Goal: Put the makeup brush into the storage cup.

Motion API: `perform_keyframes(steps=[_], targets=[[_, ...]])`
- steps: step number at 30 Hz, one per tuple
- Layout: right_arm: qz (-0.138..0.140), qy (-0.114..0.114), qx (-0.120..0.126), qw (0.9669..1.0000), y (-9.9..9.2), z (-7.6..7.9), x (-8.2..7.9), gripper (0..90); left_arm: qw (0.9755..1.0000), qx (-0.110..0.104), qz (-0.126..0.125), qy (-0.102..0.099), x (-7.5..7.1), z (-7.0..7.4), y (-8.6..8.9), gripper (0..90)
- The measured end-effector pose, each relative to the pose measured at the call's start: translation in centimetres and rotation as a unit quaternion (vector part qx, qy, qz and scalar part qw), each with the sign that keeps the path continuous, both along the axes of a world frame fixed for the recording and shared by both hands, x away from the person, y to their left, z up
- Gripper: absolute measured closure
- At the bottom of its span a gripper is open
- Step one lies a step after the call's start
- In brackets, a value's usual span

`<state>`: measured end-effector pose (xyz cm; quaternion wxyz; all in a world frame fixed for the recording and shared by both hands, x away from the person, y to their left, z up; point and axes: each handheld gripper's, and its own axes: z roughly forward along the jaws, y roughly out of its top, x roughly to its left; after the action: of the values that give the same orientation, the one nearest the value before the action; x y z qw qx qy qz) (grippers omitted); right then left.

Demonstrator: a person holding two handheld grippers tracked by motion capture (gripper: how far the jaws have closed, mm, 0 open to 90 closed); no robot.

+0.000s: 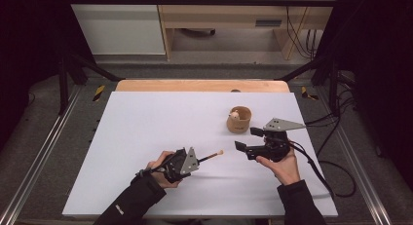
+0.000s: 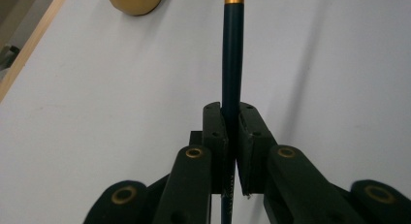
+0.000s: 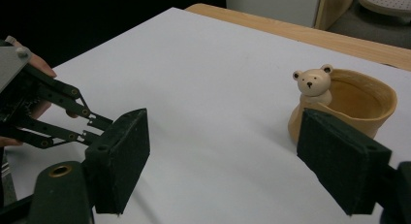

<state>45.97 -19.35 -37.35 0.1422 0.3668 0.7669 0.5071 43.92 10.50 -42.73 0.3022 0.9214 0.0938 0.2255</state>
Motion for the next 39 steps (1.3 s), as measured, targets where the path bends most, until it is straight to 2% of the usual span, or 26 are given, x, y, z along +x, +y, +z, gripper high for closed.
perform_keyframes(steps=[8,9,17,18,19,23,25,28,30,31,34,35,38,39], targets=[[-0.004,0.006,0.008,0.9999,0.1,-0.4,-0.1,14.8,0.9989,-0.033,0.03,0.014,0.3,0.0,0.7,83.7],[-0.004,0.004,0.008,0.9999,0.2,-0.5,-0.1,13.9,0.9981,-0.044,0.038,0.021,0.3,0.0,0.9,83.7],[-0.003,0.002,0.01,0.9999,0.4,-0.7,-0.3,11.7,0.9951,-0.066,0.063,0.037,0.7,-0.1,1.4,83.7],[-0.006,0.002,0.012,0.9999,0.5,-0.8,-0.3,11.2,0.9937,-0.076,0.07,0.044,0.7,-0.1,1.5,83.7],[-0.006,0.002,0.012,0.9999,0.5,-0.8,-0.3,11.2,0.9937,-0.076,0.07,0.044,0.7,-0.1,1.5,83.7],[-0.003,0.002,0.013,0.9999,0.8,-1.0,-0.4,10.4,0.9896,-0.099,0.085,0.061,0.9,-0.1,1.8,83.7],[-0.005,0.006,0.016,0.9998,0.9,-1.1,-0.5,10.2,0.9886,-0.104,0.087,0.065,1.0,-0.1,1.8,83.7],[-0.004,0.011,0.018,0.9998,1.3,-1.4,-0.4,9.1,0.9842,-0.125,0.097,0.079,1.1,-0.1,1.9,83.7],[-0.005,0.011,0.021,0.9997,1.4,-1.5,-0.4,8.9,0.9823,-0.134,0.1,0.085,1.1,-0.1,2.0,83.7],[-0.006,0.01,0.022,0.9997,1.4,-1.5,-0.4,9.0,0.9823,-0.134,0.1,0.085,1.1,-0.1,2.0,83.7],[-0.004,0.008,0.031,0.9995,1.5,-1.6,-0.4,9.0,0.9789,-0.15,0.102,0.094,1.2,0.0,2.1,83.8],[-0.004,0.008,0.031,0.9995,1.5,-1.6,-0.4,9.0,0.9789,-0.15,0.102,0.094,1.2,0.0,2.1,83.8],[-0.006,0.004,0.044,0.999,1.7,-1.6,-0.5,9.6,0.9755,-0.16,0.113,0.1,1.1,0.0,2.0,83.7],[-0.006,0.004,0.044,0.999,1.7,-1.6,-0.5,9.6,0.9755,-0.16,0.113,0.1,1.1,0.0,2.0,83.7]])
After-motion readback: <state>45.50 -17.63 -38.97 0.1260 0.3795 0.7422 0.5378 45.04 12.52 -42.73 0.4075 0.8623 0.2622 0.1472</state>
